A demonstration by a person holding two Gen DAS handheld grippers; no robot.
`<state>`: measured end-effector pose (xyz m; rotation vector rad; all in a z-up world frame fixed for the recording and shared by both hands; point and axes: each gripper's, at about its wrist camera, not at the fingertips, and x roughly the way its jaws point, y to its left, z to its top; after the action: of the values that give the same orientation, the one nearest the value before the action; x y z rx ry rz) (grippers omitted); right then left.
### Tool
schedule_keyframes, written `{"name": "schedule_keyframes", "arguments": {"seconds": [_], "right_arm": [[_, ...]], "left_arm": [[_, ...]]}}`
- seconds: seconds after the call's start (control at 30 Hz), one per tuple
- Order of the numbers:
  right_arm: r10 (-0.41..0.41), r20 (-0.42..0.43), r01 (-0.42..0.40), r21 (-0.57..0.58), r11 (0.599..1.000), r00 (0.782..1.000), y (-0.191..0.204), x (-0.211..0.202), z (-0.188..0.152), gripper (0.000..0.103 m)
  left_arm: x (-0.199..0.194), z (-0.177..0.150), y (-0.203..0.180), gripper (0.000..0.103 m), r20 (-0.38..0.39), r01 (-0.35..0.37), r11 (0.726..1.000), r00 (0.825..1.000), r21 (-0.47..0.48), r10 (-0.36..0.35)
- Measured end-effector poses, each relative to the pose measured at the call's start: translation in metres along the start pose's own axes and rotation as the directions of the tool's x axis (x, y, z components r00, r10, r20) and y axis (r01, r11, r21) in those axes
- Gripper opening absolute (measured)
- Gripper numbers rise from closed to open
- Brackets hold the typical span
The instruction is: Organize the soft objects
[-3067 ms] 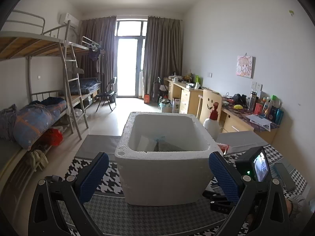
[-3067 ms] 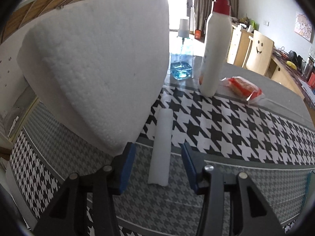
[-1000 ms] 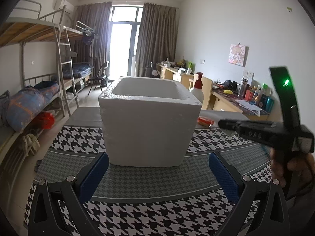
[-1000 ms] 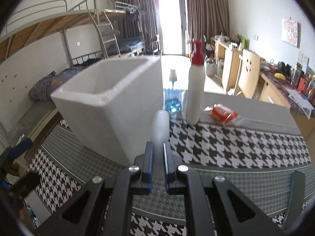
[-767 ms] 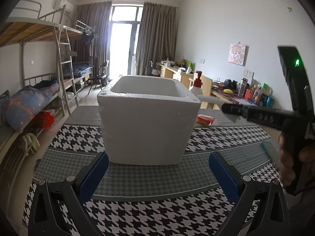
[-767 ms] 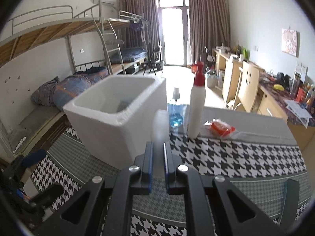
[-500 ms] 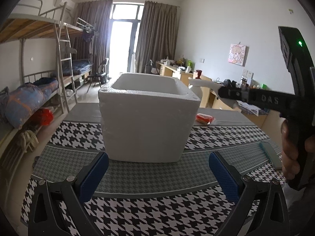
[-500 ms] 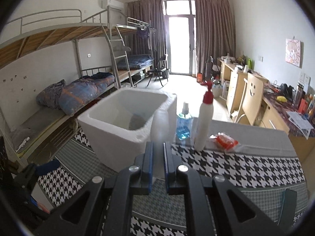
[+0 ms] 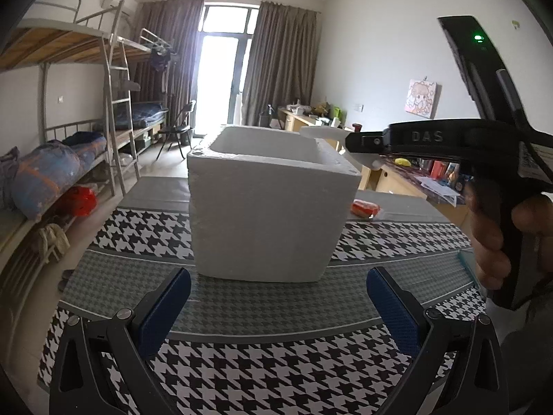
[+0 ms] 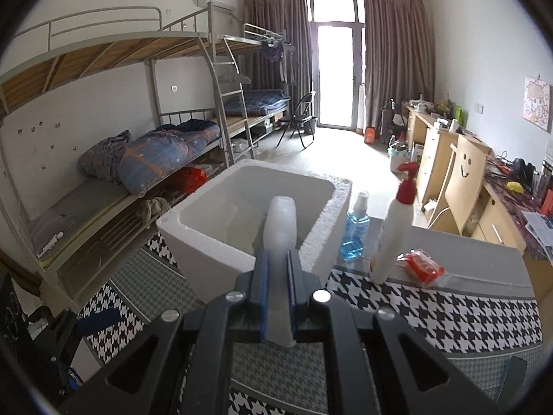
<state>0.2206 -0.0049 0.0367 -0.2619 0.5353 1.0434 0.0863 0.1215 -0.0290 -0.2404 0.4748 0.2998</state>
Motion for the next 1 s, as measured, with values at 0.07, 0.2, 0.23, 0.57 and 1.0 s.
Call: {"name": "schedule_keyframes", "arguments": {"seconds": [0.07, 0.2, 0.23, 0.57, 1.0], "right_arm": [[0.006, -0.006, -0.007, -0.001, 1.0, 1.0, 0.001, 0.004, 0.001, 0.013], [0.029, -0.023, -0.029, 0.017, 0.999, 0.999, 0.0, 0.012, 0.005, 0.013], [0.031, -0.026, -0.031, 0.02, 0.999, 0.999, 0.0, 0.014, 0.005, 0.013], [0.032, -0.02, -0.031, 0.059, 0.998, 0.999, -0.008, 0.023, 0.009, 0.049], [0.007, 0.043, -0.01, 0.064, 0.998, 0.999, -0.01, -0.016, -0.008, 0.064]], "left_arm": [[0.0, 0.0, 0.002, 0.102, 0.001, -0.004, 1.0, 1.0, -0.001, 0.004], [0.0, 0.0, 0.004, 0.102, 0.001, -0.01, 1.0, 1.0, -0.006, 0.01], [-0.001, 0.0, 0.005, 0.102, 0.0, -0.01, 1.0, 1.0, -0.008, 0.01], [-0.001, -0.002, 0.005, 0.102, -0.001, -0.017, 1.0, 1.0, -0.014, 0.017], [-0.008, -0.001, 0.0, 0.102, 0.011, -0.029, 1.0, 1.0, -0.005, 0.029]]}}
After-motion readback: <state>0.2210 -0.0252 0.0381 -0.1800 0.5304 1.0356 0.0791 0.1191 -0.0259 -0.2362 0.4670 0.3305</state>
